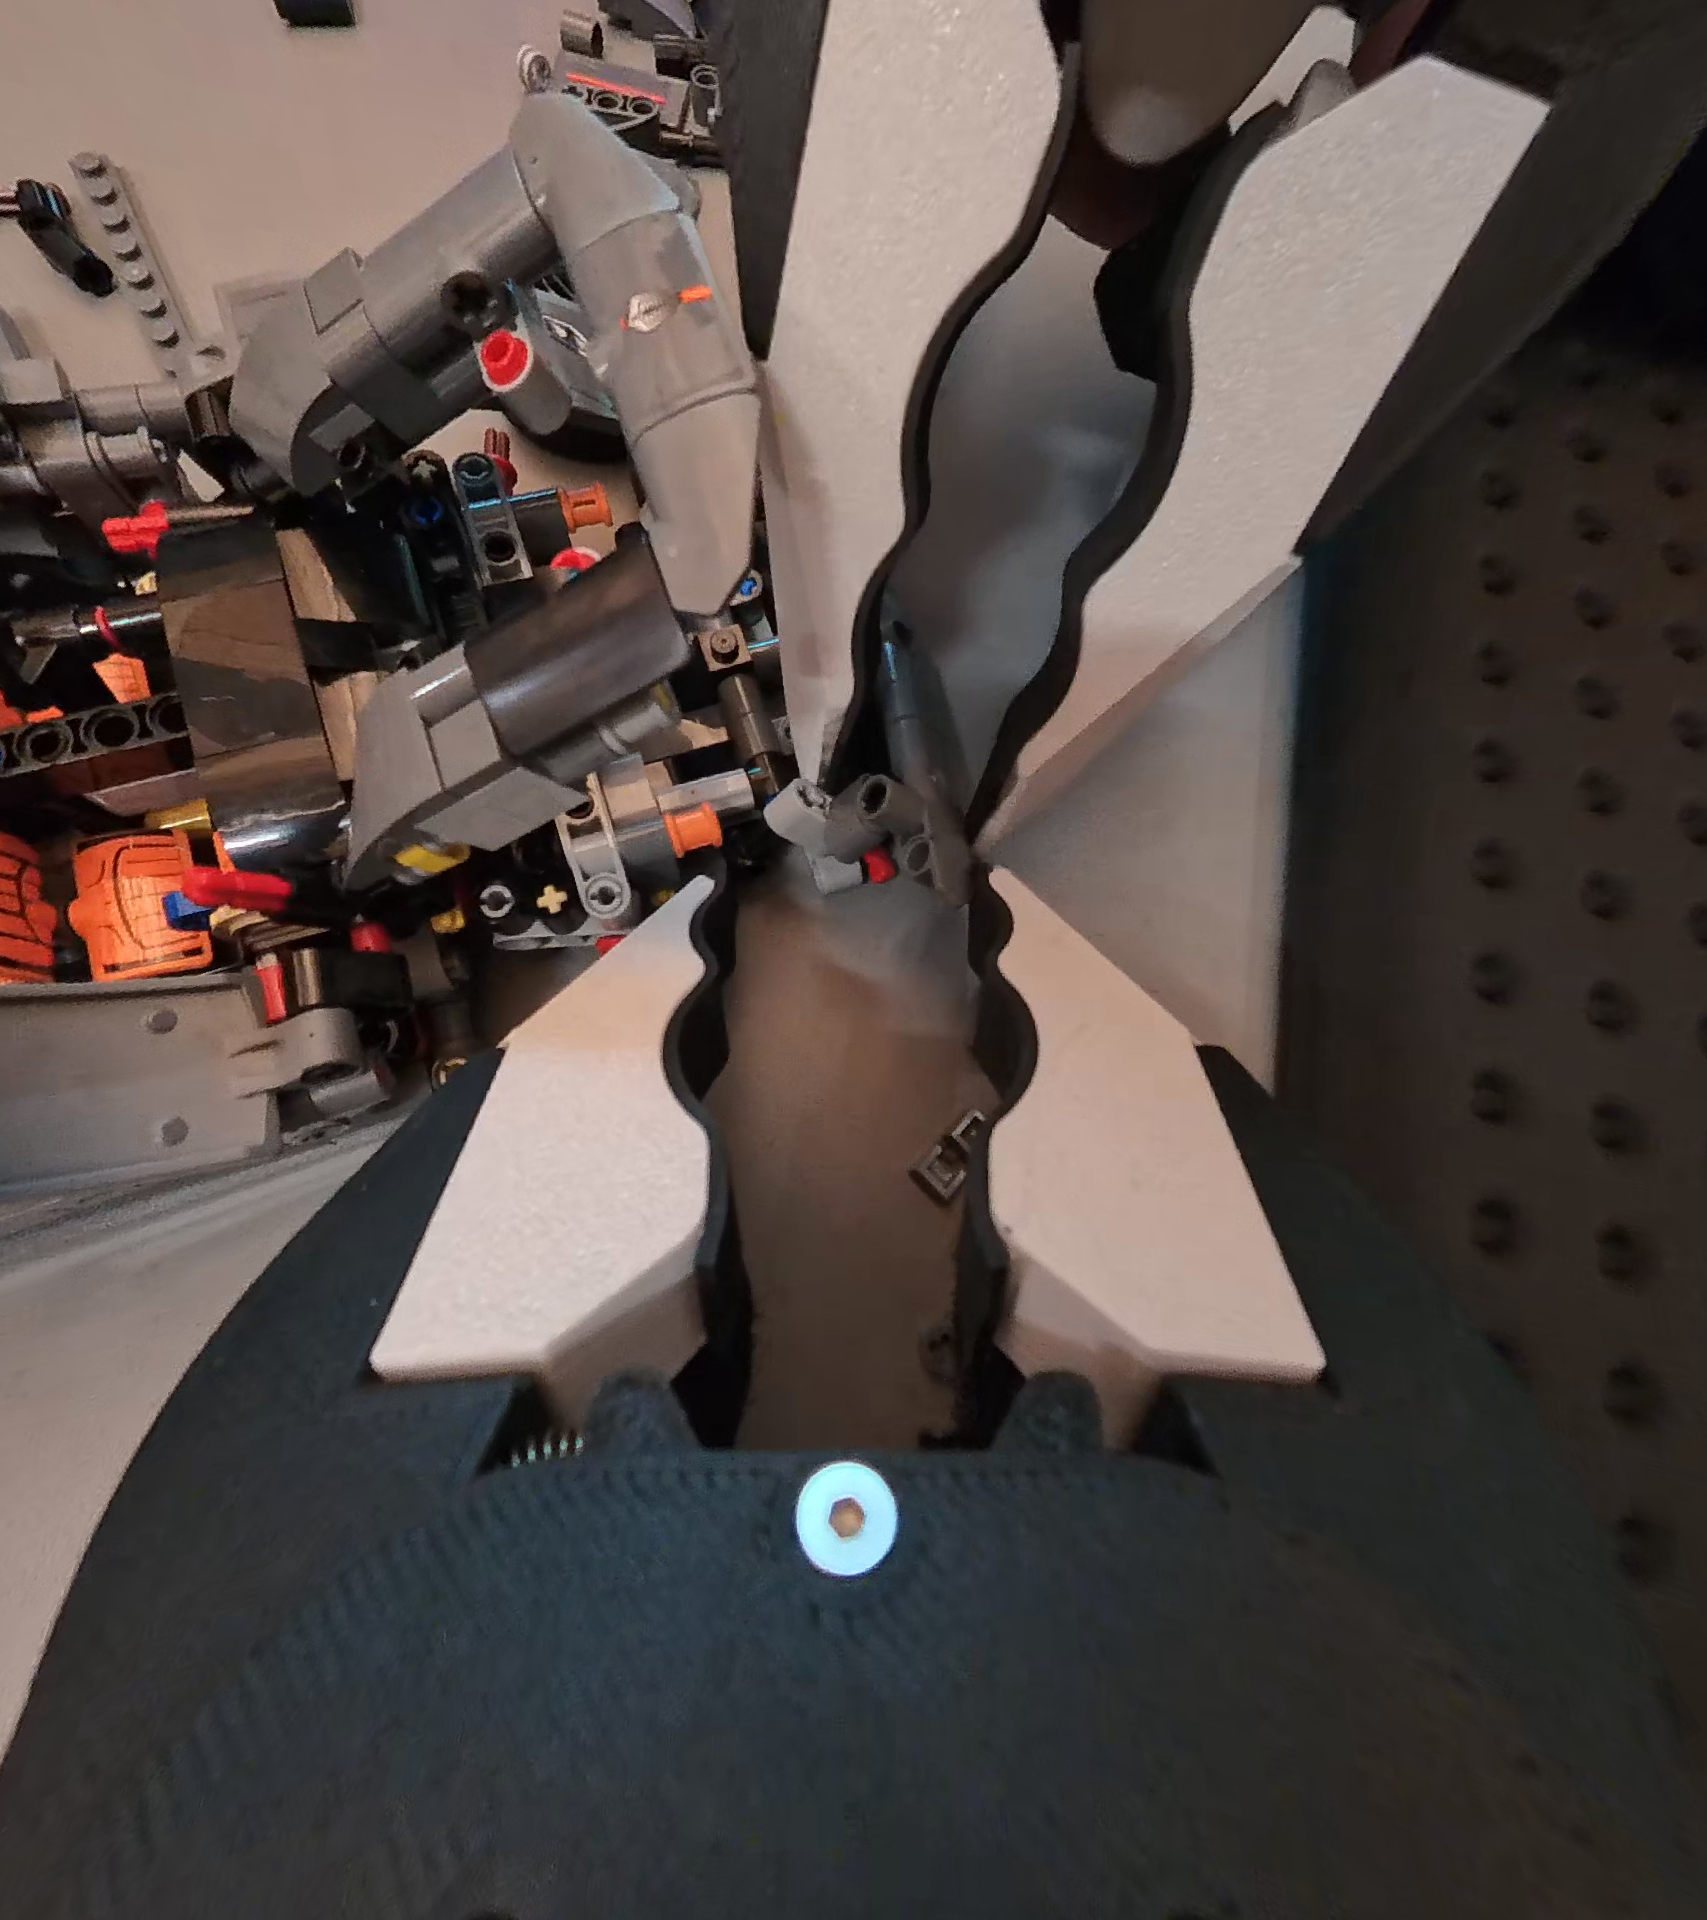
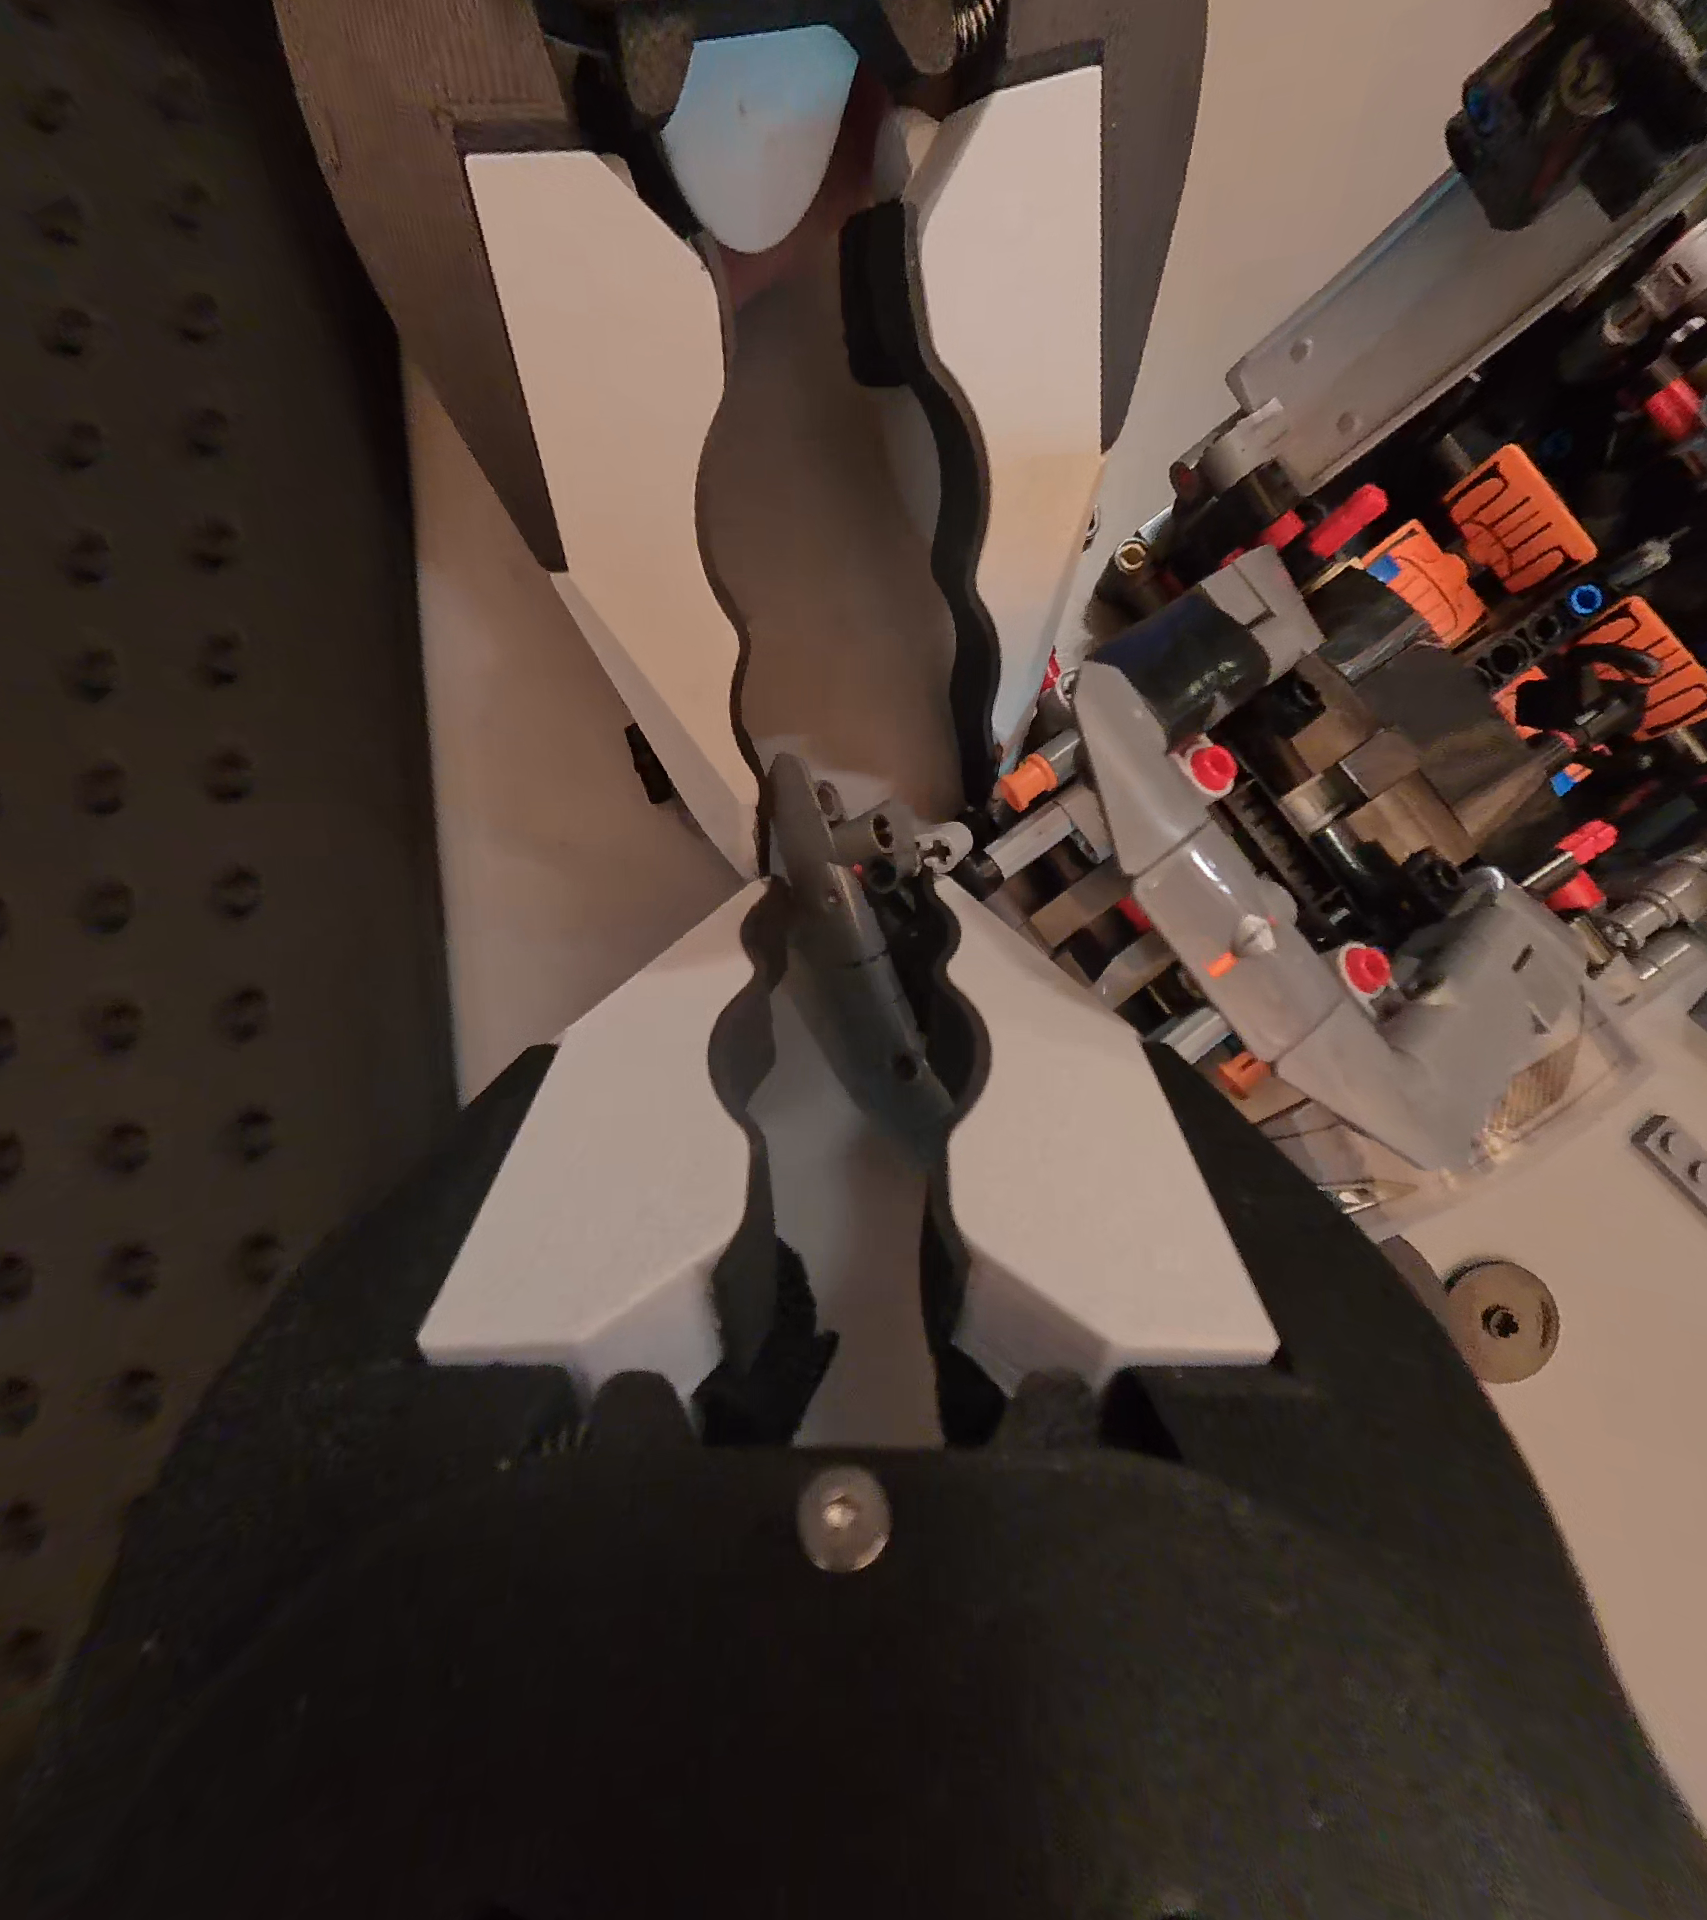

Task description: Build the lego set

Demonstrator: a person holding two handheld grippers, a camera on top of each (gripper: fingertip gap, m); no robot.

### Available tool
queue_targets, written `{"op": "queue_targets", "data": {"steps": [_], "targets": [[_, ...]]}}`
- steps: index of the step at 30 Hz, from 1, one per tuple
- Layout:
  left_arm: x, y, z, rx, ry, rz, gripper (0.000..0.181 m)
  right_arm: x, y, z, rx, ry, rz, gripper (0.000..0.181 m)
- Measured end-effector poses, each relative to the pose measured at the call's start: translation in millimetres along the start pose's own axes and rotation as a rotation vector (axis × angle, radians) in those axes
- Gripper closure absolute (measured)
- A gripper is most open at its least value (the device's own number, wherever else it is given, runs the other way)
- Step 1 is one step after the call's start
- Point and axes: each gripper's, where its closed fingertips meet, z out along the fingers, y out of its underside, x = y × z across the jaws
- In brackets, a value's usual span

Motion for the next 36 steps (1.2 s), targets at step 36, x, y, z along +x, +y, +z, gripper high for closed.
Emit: {"op": "queue_targets", "data": {"steps": [36], "targets": [[6,-10,-7,0.01,-0.166,0.298,0.16,0,2,-3,0.011,-0.009,0.011,0.162]]}}
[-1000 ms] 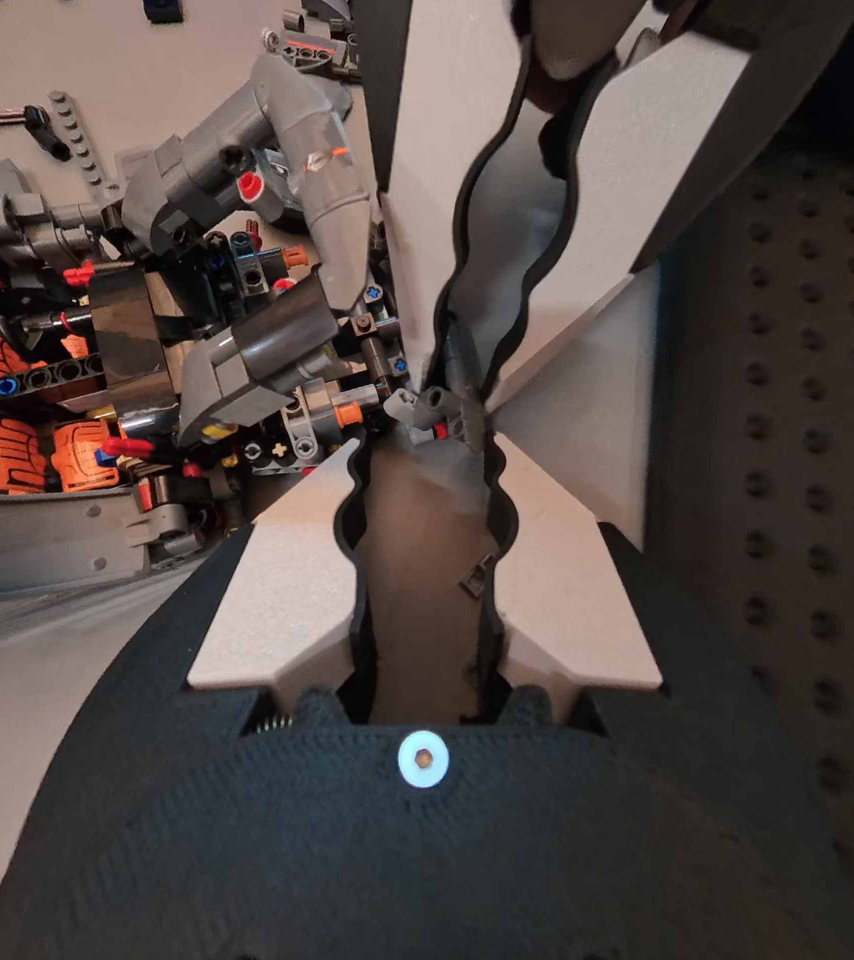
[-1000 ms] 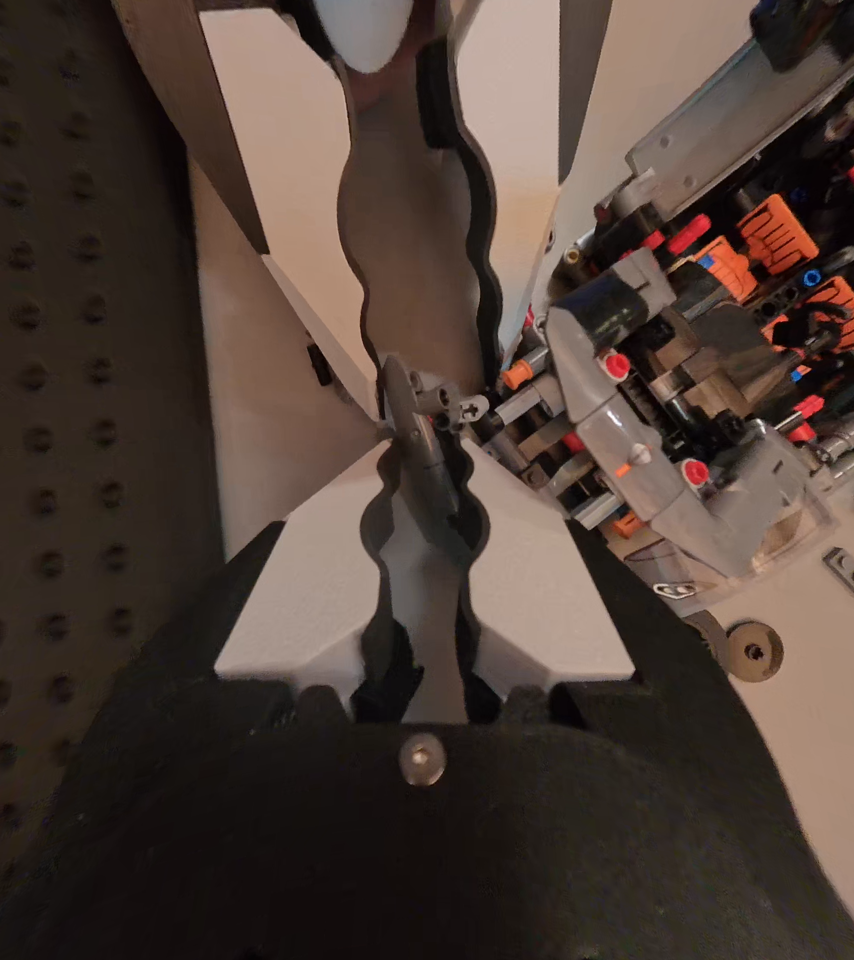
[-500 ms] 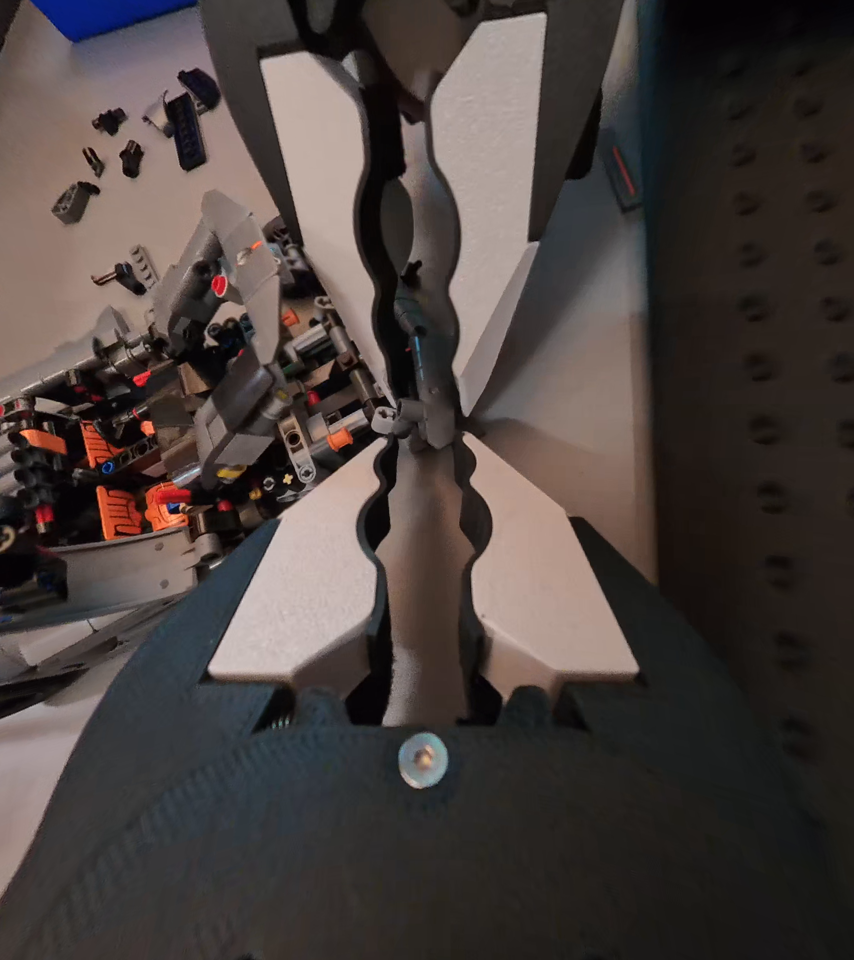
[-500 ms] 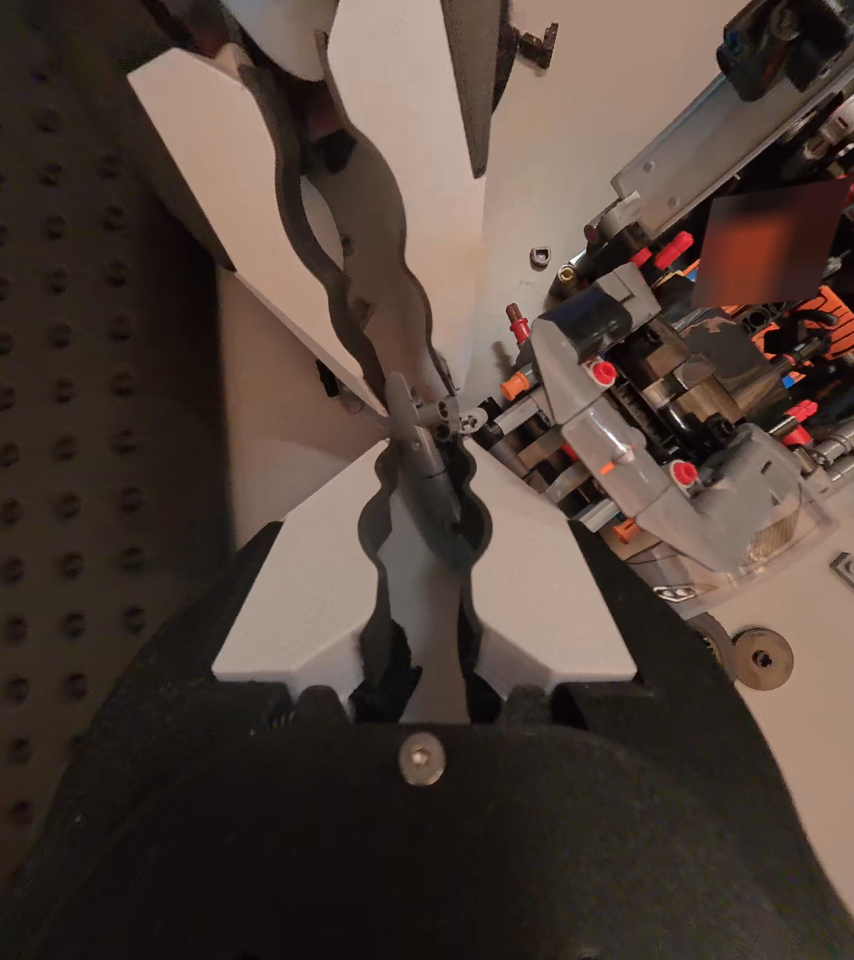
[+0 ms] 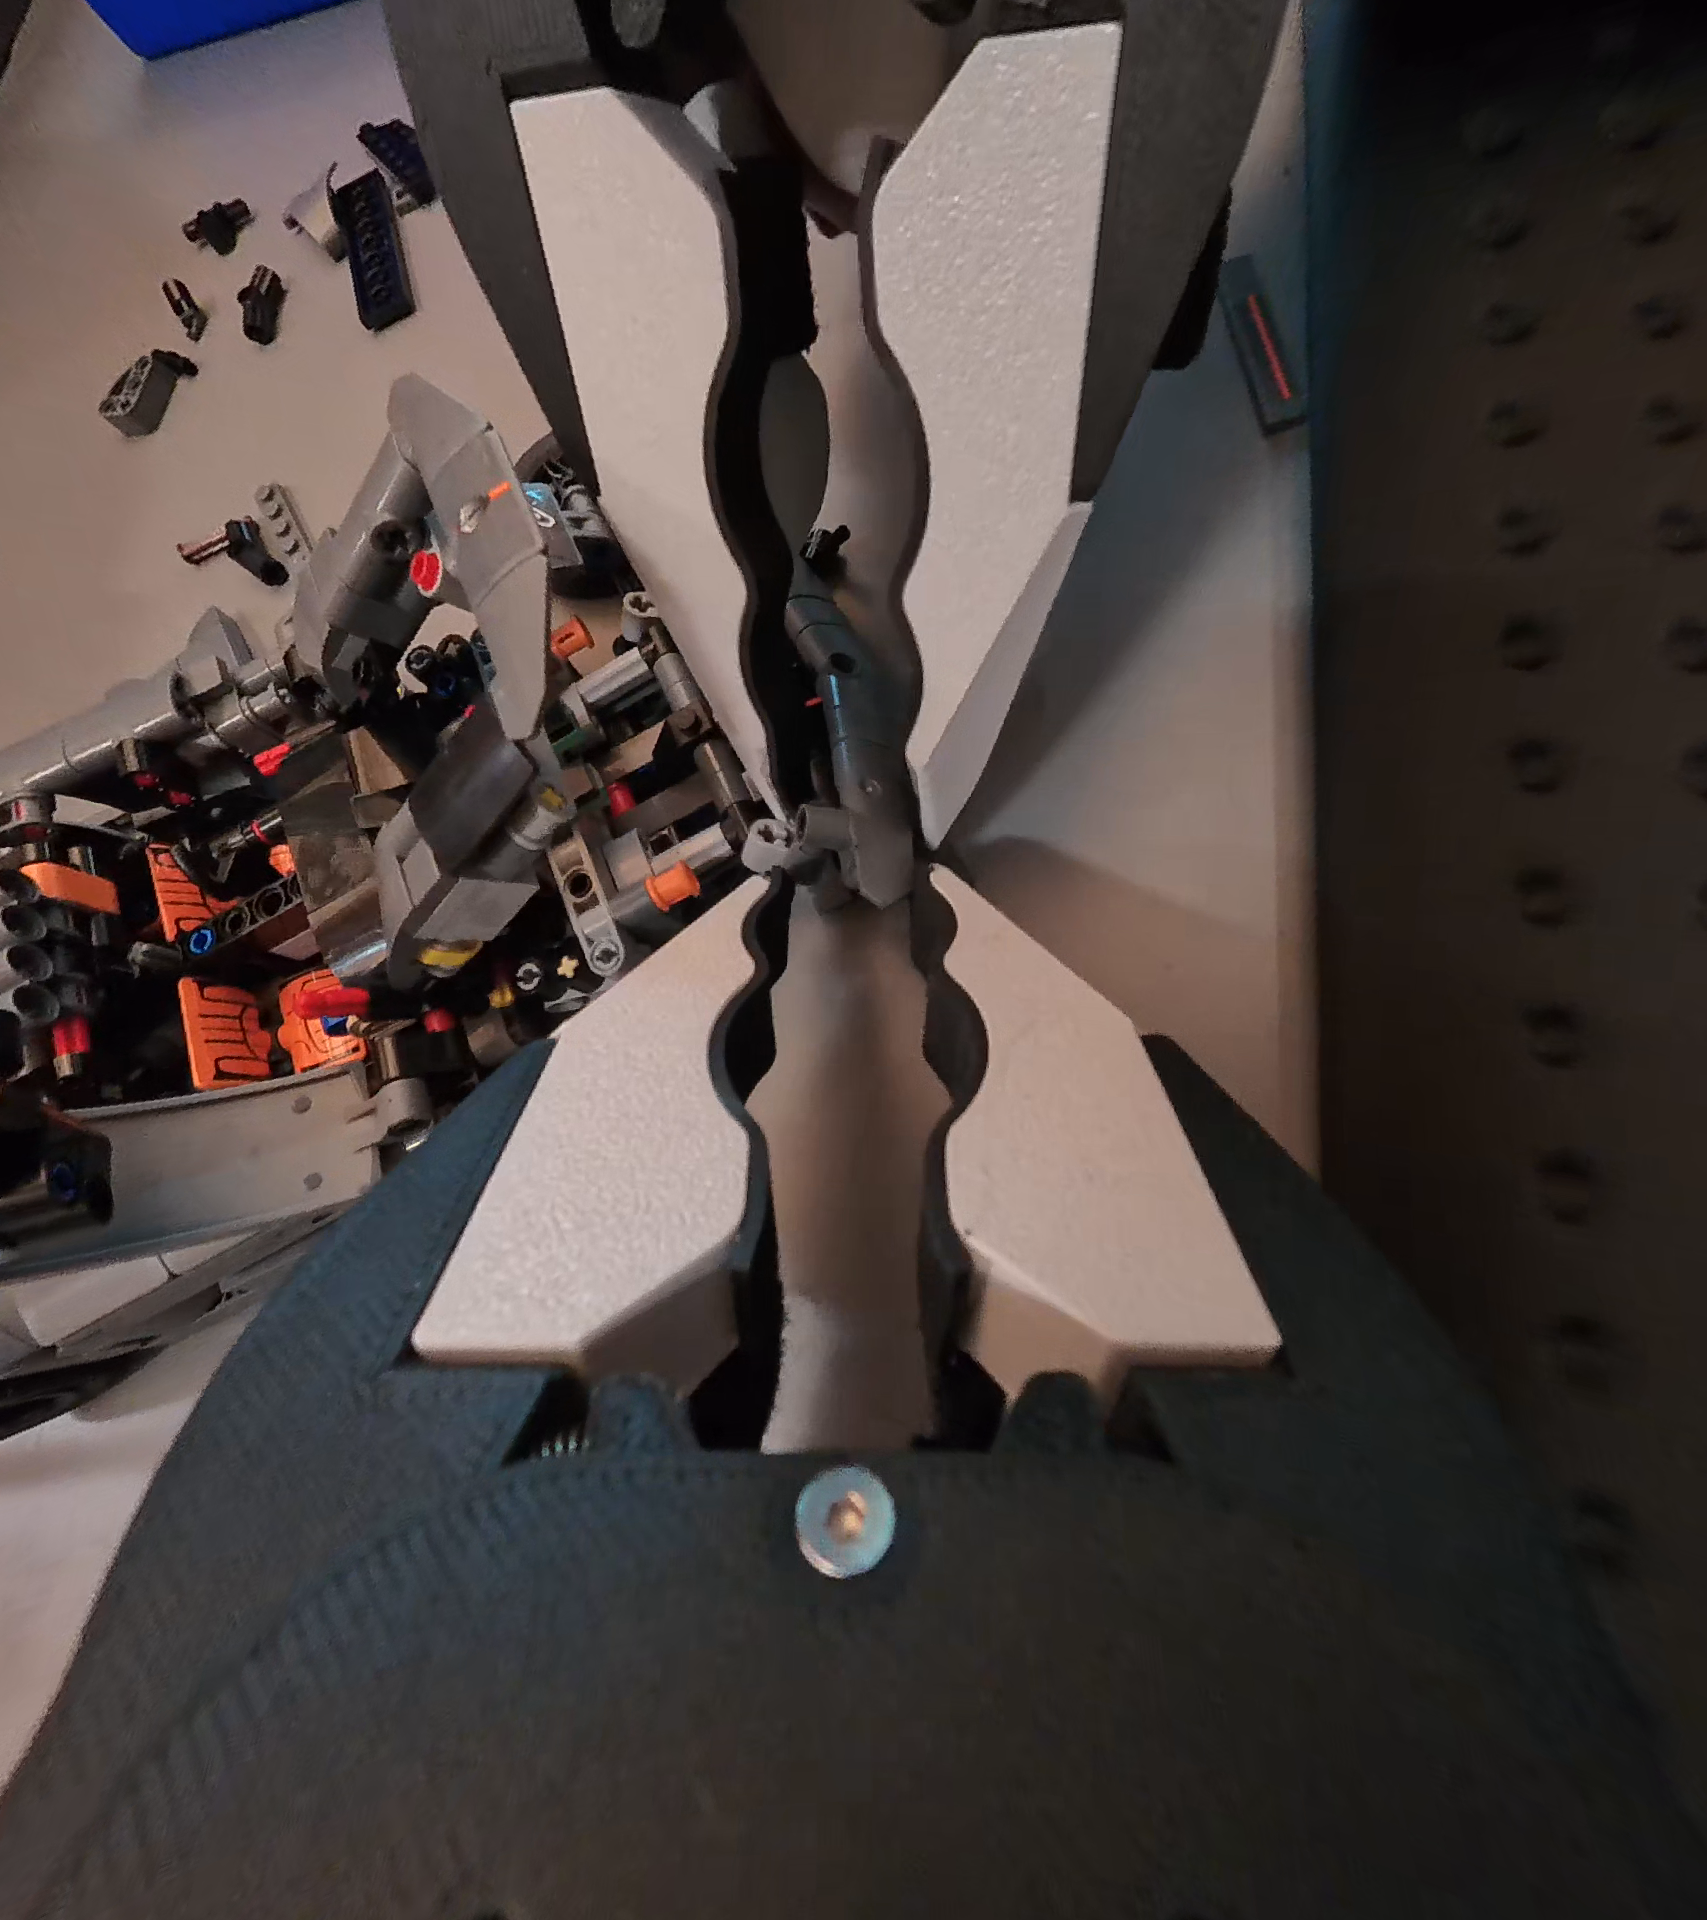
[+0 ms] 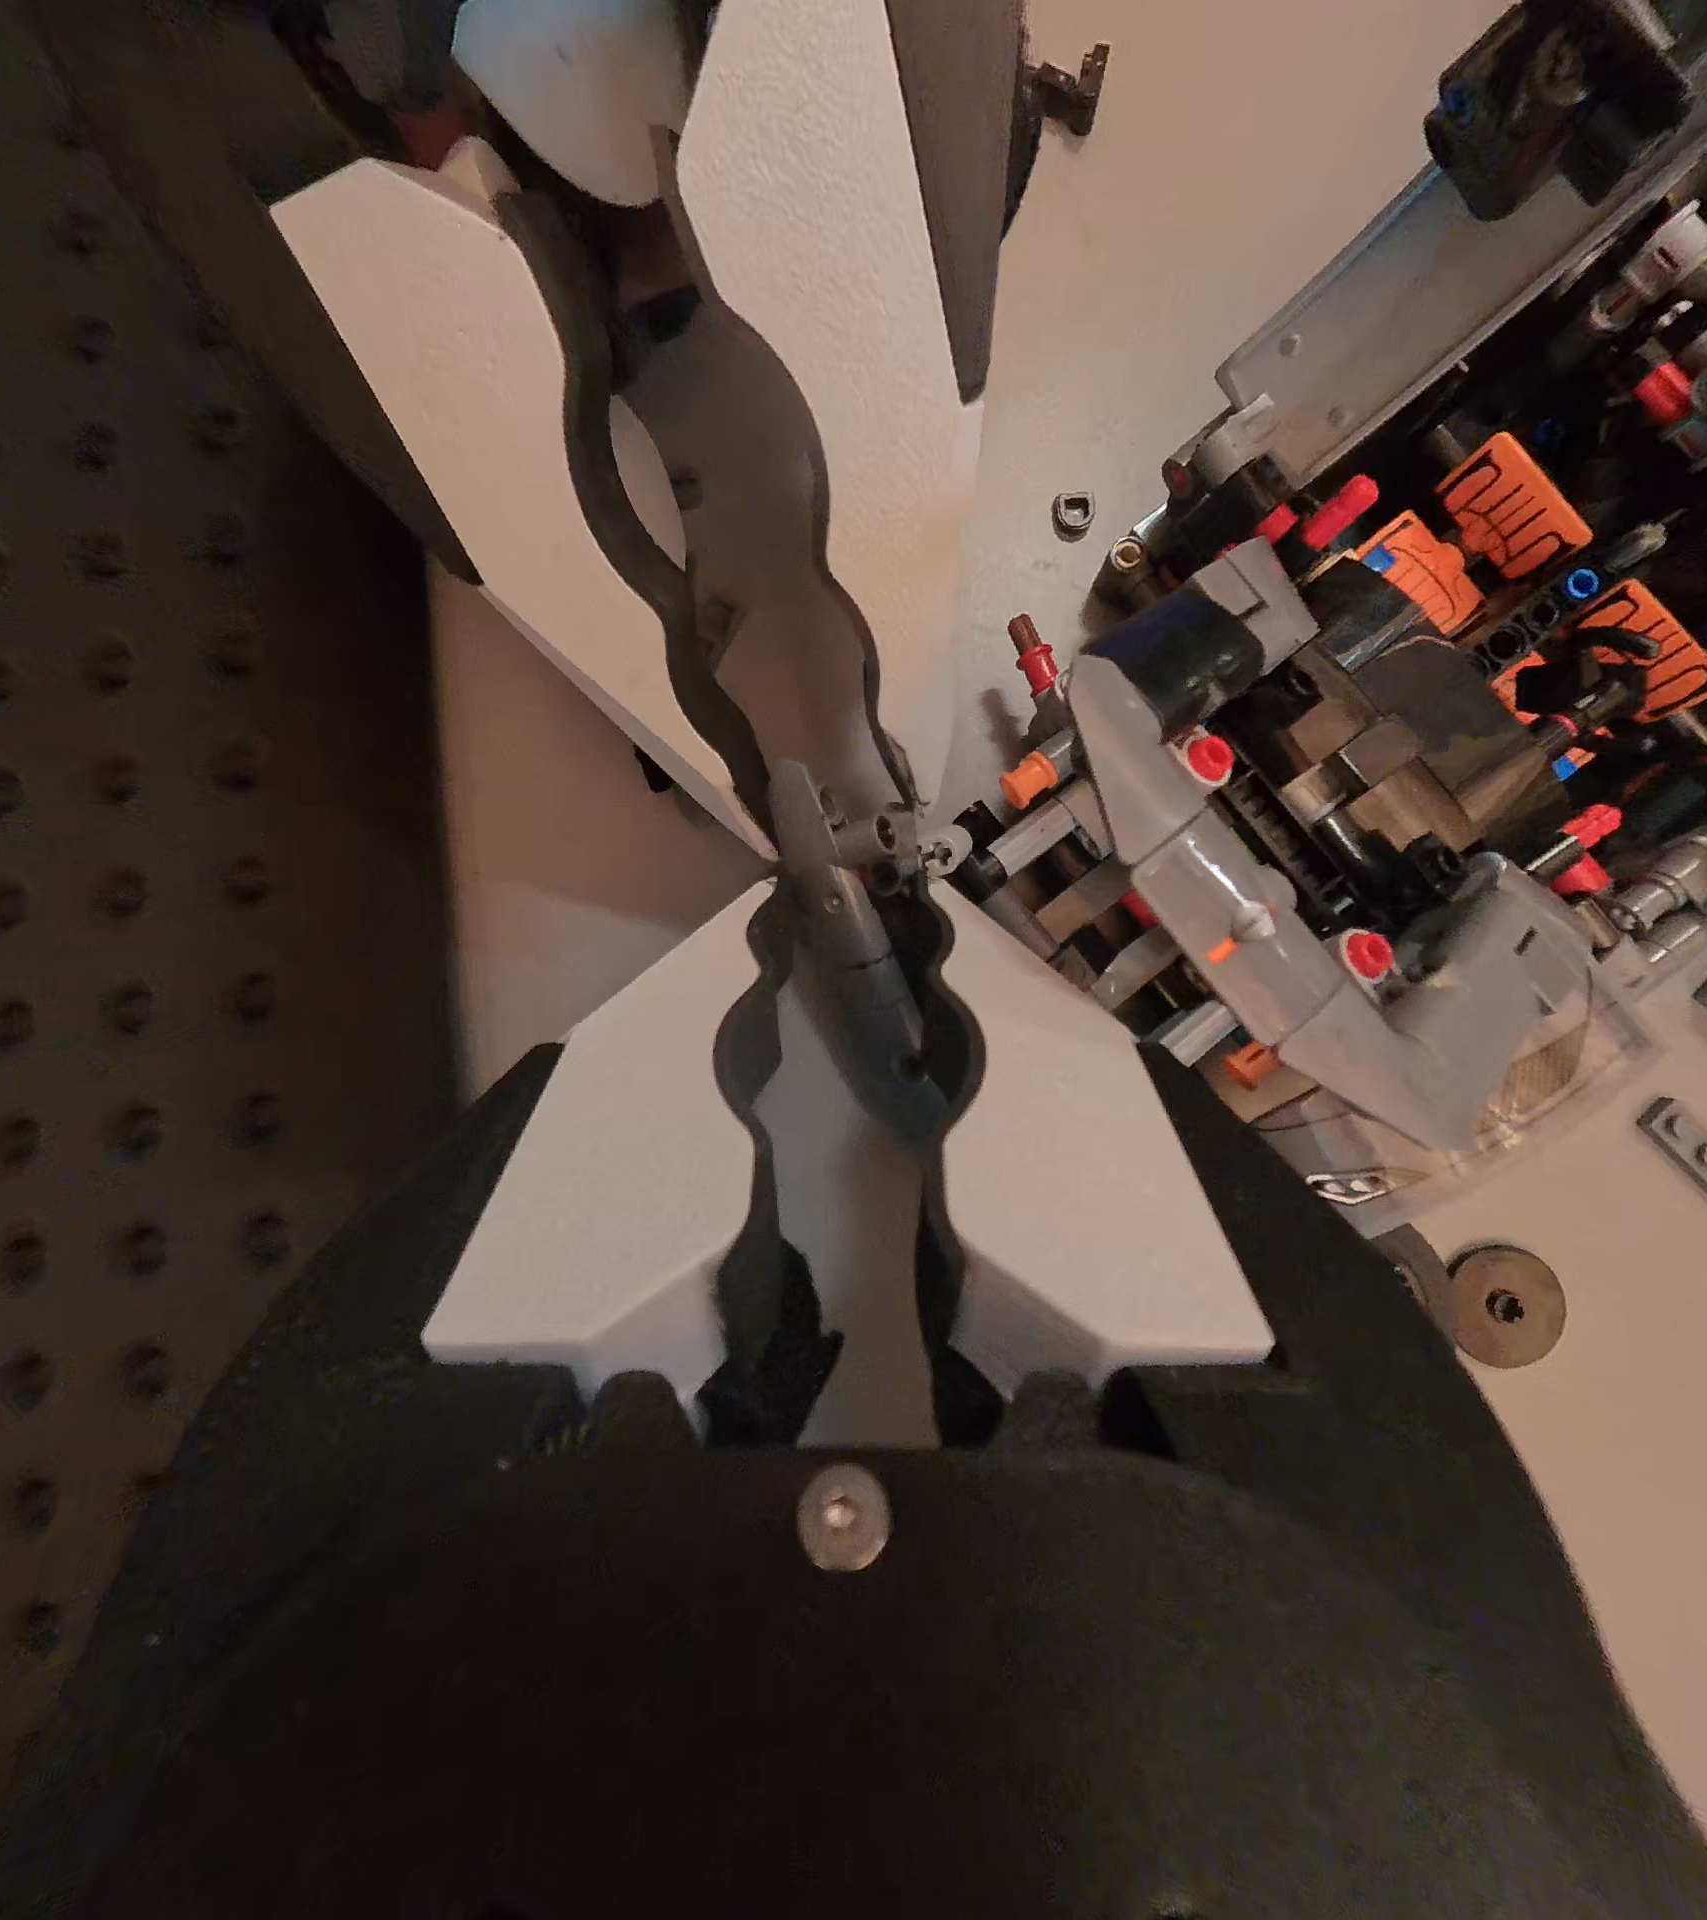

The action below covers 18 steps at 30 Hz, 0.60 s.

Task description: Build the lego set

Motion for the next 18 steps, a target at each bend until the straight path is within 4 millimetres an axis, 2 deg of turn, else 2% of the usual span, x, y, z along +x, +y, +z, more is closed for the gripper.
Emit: {"op": "queue_targets", "data": {"steps": [13,18], "targets": [[-0.2,1.2,2.3,-0.006,-0.005,-0.015,0.16,-0.3,-1.7,1.3,-0.001,0.014,-0.019,0.163],[0.7,1.7,-2.4,0.001,-0.001,0.016,0.16,-1.4,-2.1,-0.2,0.01,-0.004,-0.006,0.164]]}}
